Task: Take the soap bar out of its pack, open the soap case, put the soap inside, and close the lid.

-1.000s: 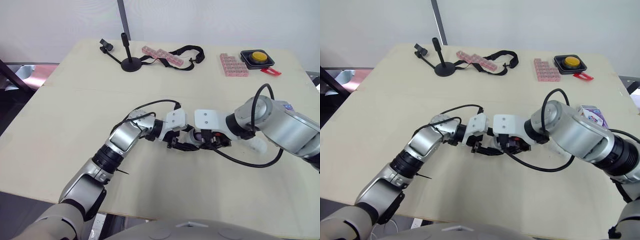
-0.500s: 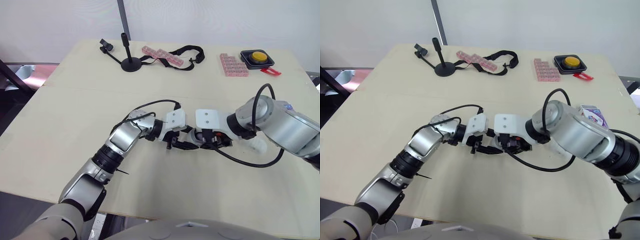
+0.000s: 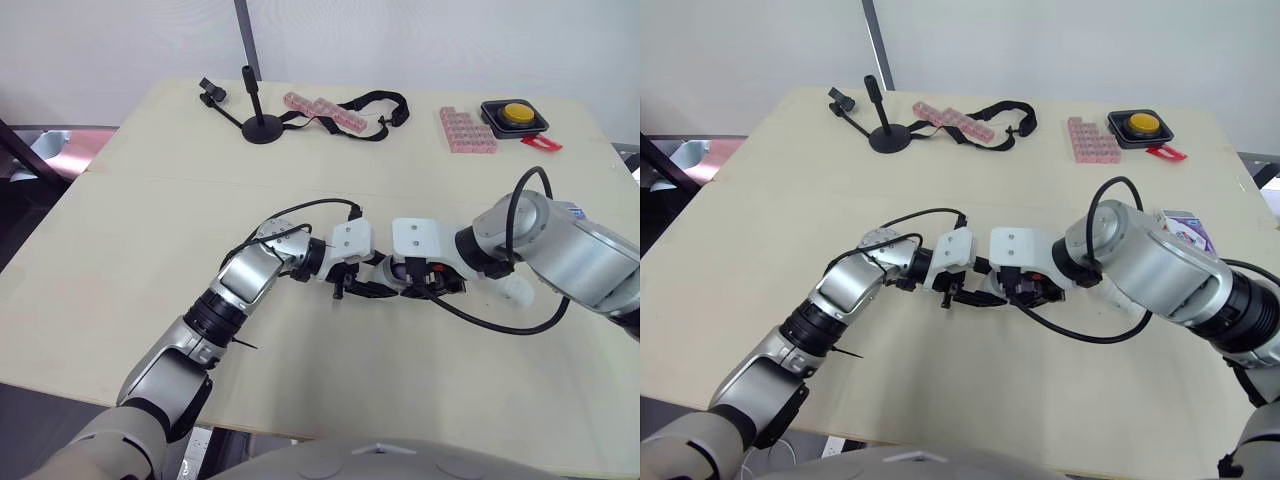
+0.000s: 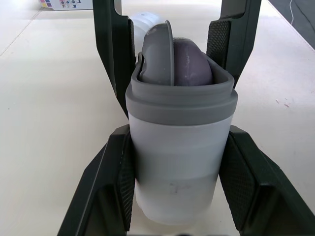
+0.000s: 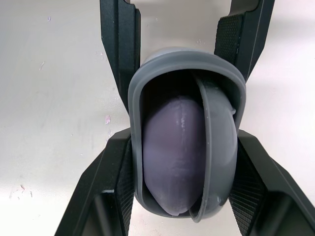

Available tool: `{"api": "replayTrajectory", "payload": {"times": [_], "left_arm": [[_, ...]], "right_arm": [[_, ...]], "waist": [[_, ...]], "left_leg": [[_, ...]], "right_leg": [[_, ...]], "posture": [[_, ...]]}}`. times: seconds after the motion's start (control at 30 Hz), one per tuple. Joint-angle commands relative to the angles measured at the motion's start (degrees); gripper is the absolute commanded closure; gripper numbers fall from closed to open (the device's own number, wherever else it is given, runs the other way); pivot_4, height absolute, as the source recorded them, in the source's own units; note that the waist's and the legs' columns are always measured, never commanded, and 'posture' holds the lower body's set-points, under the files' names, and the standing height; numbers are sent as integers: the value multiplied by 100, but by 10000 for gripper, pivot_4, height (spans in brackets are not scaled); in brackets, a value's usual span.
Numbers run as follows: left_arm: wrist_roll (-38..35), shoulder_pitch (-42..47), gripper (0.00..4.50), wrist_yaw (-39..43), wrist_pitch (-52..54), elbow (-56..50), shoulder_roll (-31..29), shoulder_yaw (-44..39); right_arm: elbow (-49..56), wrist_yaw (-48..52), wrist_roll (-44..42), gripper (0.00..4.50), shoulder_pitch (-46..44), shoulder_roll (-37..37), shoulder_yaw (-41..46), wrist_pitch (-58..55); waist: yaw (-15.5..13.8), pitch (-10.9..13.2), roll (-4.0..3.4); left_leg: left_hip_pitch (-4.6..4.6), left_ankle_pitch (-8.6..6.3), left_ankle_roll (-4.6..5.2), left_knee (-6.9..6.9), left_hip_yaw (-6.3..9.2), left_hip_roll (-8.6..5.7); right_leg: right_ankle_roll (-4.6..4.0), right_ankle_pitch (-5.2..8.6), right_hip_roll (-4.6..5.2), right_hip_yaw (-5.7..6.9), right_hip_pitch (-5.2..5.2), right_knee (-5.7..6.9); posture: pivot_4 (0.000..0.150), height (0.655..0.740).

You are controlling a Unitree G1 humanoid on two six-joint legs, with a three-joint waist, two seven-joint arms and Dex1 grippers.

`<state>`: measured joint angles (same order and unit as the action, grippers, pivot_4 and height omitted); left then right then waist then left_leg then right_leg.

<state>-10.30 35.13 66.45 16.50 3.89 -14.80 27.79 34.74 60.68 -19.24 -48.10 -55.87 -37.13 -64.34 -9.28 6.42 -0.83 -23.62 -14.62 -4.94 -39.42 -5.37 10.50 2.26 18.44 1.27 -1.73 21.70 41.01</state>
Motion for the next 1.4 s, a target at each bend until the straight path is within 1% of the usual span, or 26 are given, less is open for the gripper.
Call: {"api": "replayTrajectory", "payload": {"times": [0.03, 1.1, 1.17, 1.2, 1.23, 1.3, 1.33, 1.4], "left_arm": [[-41, 130, 26387, 12, -235, -80, 25, -158], [-42, 88, 26387, 25, -323, -62, -7, -179], [-32, 65, 26387, 26, -364, -44, -13, -175], [-37, 45, 26387, 26, -385, -44, -14, -182], [-48, 22, 26387, 31, -419, -44, -19, -194], [-71, -41, 26387, 30, -555, -19, -30, -244], [-72, -81, 26387, 47, -672, 6, -50, -265], [-115, -151, 26387, 76, -834, 51, -64, -333]], "right_arm": [[187, 82, 77, 23977, 46, -58, 14, 92], [184, 116, 42, 23977, 113, -41, 45, -26], [200, 155, -14, 14981, 130, -54, 70, -74], [206, 152, -23, 12042, 151, -55, 95, -82], [215, 196, -52, 7937, 180, -78, 117, -86], [202, 197, -51, 2172, 267, -106, 201, -48], [184, 220, -77, 388, 317, -124, 258, -19], [136, 252, -99, 388, 415, -167, 361, 66]], "waist": [[-1, 0, 0], [0, 0, 0], [-1, 0, 0], [-3, 0, 0], [-3, 0, 0], [-4, 0, 0], [-4, 0, 0], [1, 0, 0]], "left_leg": [[0, 0, 0, 0, 0, 0], [1, 0, 0, -2, -1, 0], [0, 0, 0, -2, -1, 0], [1, 0, 0, -2, -1, 0], [0, 0, 0, -3, -1, 0], [-1, 0, 1, -5, -1, 0], [-1, 0, 1, -6, -1, 0], [0, 0, 1, -7, -1, 0]], "right_leg": [[0, 0, 0, 0, 0, 0], [0, 0, -1, -6, 0, 3], [0, 0, -1, -7, 0, 3], [0, 0, -1, -6, 0, 3], [0, 0, -2, -7, 0, 4], [0, 0, -1, -7, 0, 4], [0, 0, -1, -8, 0, 4], [0, 0, -1, -8, 0, 4]], "posture": [[1500, 7160], [1500, 7160], [1500, 7160], [1500, 7160], [1500, 7160], [1500, 7160], [1500, 7160], [1500, 7160]]}}
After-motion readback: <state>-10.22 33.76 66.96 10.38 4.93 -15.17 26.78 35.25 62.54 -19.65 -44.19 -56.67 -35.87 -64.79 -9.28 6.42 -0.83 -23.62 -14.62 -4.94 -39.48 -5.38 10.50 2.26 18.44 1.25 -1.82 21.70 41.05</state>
